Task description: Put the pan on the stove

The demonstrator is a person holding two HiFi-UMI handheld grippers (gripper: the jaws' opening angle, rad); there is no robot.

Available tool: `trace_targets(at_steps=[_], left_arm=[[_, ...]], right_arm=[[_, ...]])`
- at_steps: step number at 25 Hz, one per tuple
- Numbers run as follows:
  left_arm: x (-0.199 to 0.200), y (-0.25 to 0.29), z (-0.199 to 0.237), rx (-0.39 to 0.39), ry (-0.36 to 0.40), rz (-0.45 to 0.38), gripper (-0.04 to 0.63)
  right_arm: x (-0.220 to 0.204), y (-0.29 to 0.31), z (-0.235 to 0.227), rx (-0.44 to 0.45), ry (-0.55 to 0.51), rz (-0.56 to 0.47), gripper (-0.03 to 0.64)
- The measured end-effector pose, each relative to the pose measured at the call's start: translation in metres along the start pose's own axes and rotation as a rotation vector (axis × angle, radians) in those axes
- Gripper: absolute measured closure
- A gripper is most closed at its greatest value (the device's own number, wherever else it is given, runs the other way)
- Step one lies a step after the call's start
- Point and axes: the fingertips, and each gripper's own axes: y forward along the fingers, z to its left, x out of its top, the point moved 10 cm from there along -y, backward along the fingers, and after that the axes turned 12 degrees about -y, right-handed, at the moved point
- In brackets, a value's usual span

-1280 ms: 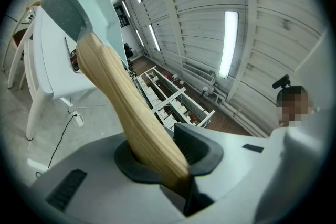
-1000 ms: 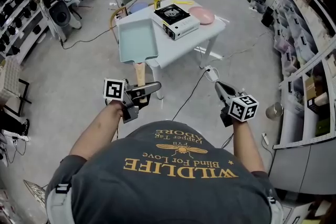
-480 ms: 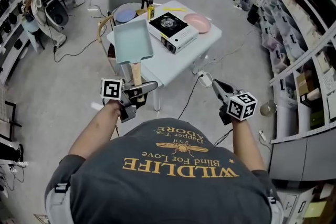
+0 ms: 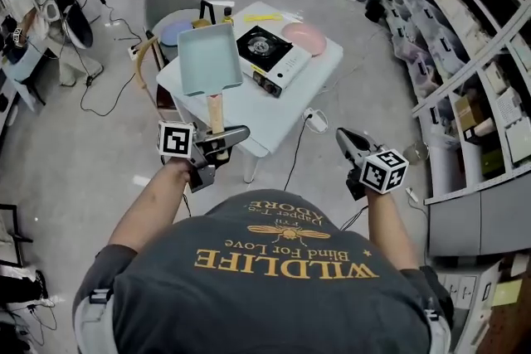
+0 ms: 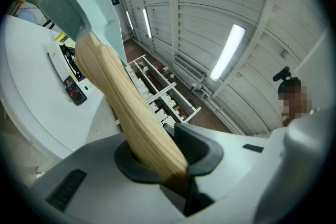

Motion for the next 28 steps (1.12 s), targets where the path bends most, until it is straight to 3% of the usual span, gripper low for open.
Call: trace_targets(at_steps=[7, 11, 14, 16, 20, 28], left_arm=[[0.026, 0.006, 0.027, -0.037, -0.034, 0.025, 0.505], [0.039, 0.016, 0.04, -0.027, 0.019, 0.044, 0.505], [0.05, 0.032, 0.048, -0.004, 0.007, 0.034, 0.505], [0.06, 0.047, 0.054, 0.004, 0.038, 0.032, 0.505], [0.07, 0.091, 0.061, 0.029, -0.032, -0.018, 0.505], [0.111, 0.205, 0.067, 0.046, -0.022, -0.162, 0.505]], right_arm=[[0.007, 0.021, -0.012, -0.042, -0.006, 0.016, 0.617], [0.01, 0.037, -0.026, -0.024, -0.011, -0.003, 0.617], [0.008, 0.047, -0.051, -0.002, -0.009, -0.016, 0.617], [0.003, 0.051, -0.073, 0.012, 0.0, -0.025, 0.617], [-0.009, 0.057, -0.134, 0.048, 0.016, -0.049, 0.617], [-0.002, 0.09, -0.287, 0.202, 0.003, -0.074, 0.617]])
